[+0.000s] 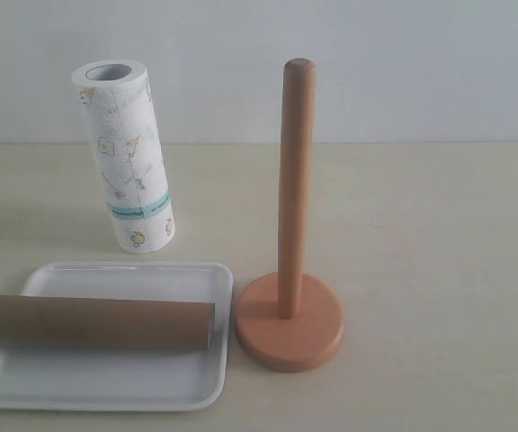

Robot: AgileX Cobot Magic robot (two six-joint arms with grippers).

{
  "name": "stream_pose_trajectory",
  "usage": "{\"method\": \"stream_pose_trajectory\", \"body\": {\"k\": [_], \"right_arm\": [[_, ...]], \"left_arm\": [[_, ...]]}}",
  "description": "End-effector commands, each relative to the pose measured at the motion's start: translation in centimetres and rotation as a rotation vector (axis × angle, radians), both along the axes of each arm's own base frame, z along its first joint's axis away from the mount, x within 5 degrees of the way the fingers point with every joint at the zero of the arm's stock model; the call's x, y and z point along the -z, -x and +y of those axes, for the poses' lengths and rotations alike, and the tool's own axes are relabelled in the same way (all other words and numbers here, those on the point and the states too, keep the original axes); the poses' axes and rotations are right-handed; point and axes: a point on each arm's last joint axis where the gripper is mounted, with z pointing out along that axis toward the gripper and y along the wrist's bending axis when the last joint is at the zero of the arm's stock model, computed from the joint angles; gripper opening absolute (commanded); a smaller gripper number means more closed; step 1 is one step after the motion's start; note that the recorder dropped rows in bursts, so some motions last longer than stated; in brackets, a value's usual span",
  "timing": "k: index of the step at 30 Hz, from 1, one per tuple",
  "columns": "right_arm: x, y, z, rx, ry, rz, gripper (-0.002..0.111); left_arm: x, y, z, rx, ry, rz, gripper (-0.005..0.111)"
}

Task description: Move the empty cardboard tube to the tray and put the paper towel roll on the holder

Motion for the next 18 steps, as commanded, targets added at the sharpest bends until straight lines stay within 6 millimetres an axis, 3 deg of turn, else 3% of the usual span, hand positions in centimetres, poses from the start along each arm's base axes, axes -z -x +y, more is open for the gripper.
{"method": "stream_pose_trajectory", "body": {"k": [1,9,11,12,13,14,16,18], "right_arm": [[-0.1,0.0,0.0,0.004,0.009,-0.007,0.000],[-0.1,0.0,0.0,0.004,0.009,-0.007,0.000],[-0.1,0.0,0.0,0.004,0.009,-0.007,0.000],[-0.1,0.0,0.0,0.004,0.009,-0.007,0.000],[-0.1,0.0,0.0,0.004,0.009,-0.007,0.000],[-0.1,0.0,0.0,0.004,0.009,-0.007,0.000],[-0.1,0.0,0.0,0.004,0.009,-0.007,0.000],[-0.1,0.0,0.0,0.004,0.009,-0.007,0.000]], "left_arm": [[1.1,-4.5,-0.5,-0.011,-0.112,0.140,0.004],[3.8,-9.6,-0.8,-0.039,-0.166,0.253,0.004],[5.0,-11.4,-0.9,-0.054,-0.172,0.285,0.012],[6.0,-12.6,-1.0,-0.060,-0.178,0.319,0.028],[6.5,-13.1,-1.0,-0.060,-0.182,0.340,0.036],[7.8,-14.2,-1.2,-0.058,-0.165,0.387,0.060],[9.5,-15.6,-2.0,-0.035,-0.187,0.432,0.092],[11.6,-16.9,-3.1,0.016,-0.286,0.470,0.098]]}}
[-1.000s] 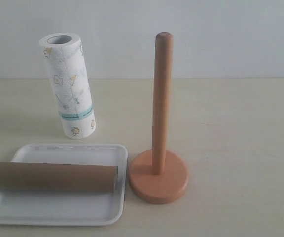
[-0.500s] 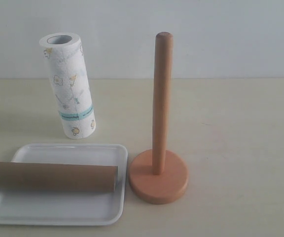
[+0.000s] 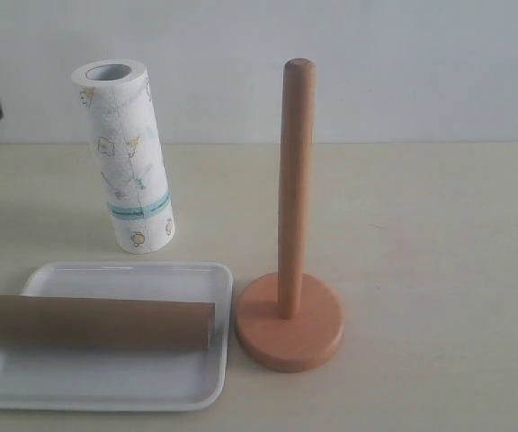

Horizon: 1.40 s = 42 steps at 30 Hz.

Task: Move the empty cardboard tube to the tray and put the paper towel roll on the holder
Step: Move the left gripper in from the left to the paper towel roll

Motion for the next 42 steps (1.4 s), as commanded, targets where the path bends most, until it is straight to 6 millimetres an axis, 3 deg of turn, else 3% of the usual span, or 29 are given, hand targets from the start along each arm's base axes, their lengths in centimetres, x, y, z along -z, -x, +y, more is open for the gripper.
{"method": "stream_pose_trajectory", "body": {"k": [1,6,21,28,42], "right_arm": [[-0.1,0.0,0.0,0.004,0.009,-0.007,0.000],[-0.1,0.0,0.0,0.004,0.009,-0.007,0.000],[-0.1,0.0,-0.1,0.004,0.013,-0.007,0.000],[-0.1,0.0,0.0,0.004,0.011,-0.007,0.000],[-0.1,0.0,0.0,0.004,0.011,-0.007,0.000]], "left_arm": [[3.3,-2.5,-2.1,0.103,-0.109,0.059,0.098],[4.3,-3.8,-2.9,0.143,-0.164,-0.017,0.098],[4.1,-3.9,-2.9,0.120,-0.120,-0.040,0.098],[4.1,-3.9,-2.8,0.101,-0.066,-0.030,0.110],[5.9,-5.4,-3.4,0.120,-0.064,-0.080,0.110]]}}
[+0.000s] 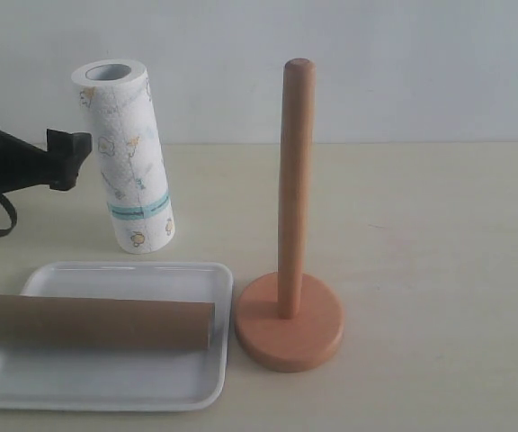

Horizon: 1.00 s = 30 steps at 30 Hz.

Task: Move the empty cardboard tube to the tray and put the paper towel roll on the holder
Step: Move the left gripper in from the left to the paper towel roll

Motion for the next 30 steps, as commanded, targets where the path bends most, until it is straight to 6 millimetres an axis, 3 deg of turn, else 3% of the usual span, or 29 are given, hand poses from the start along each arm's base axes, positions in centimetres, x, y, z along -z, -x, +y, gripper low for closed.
{"method": "stream_pose_trajectory", "body": {"k": [1,5,25,30], "right_arm": [[-0.1,0.0,0.0,0.004,0.008,-0.007,0.000],[-0.1,0.0,0.0,0.003,0.005,-0.007,0.000],[-0.1,0.0,0.0,0.003,0.005,-0.007,0.000],[-0.1,0.0,0.0,0.003,0.005,-0.007,0.000]], "left_arm": [[0.2,-0.6,-0.7,0.045,0.016,-0.055,0.110],[1.0,-0.9,-2.0,0.183,0.005,-0.096,0.110],[3.9,-2.9,-2.6,0.185,0.117,-0.259,0.110],[4.1,-4.3,-2.9,0.184,0.104,-0.249,0.110]]}}
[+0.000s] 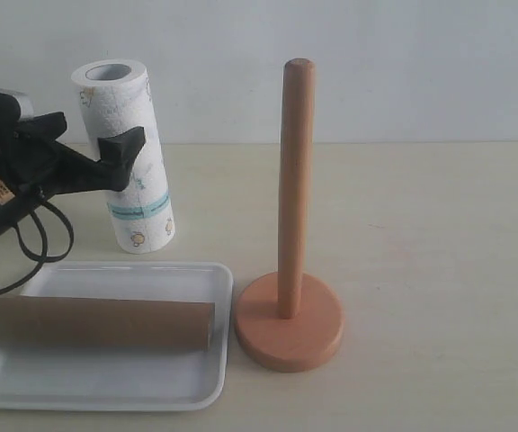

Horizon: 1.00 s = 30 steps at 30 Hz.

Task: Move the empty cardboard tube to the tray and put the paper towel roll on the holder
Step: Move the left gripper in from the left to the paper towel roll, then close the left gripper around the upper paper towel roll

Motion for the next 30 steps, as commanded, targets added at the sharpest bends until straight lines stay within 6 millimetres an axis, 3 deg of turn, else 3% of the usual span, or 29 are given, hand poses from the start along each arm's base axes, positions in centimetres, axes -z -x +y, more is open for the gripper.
{"method": "stream_pose_trajectory", "body": {"k": [1,30], "right_arm": [[-0.1,0.0,0.0,0.003,0.005,-0.007,0.000],[-0.1,0.0,0.0,0.003,0.005,-0.007,0.000]], "left_arm": [[-0.1,-1.1,-0.4,-0.005,0.003,-0.010,0.110],[2.1,-5.5,-1.5,0.011,-0.006,-0.015,0.110]]}}
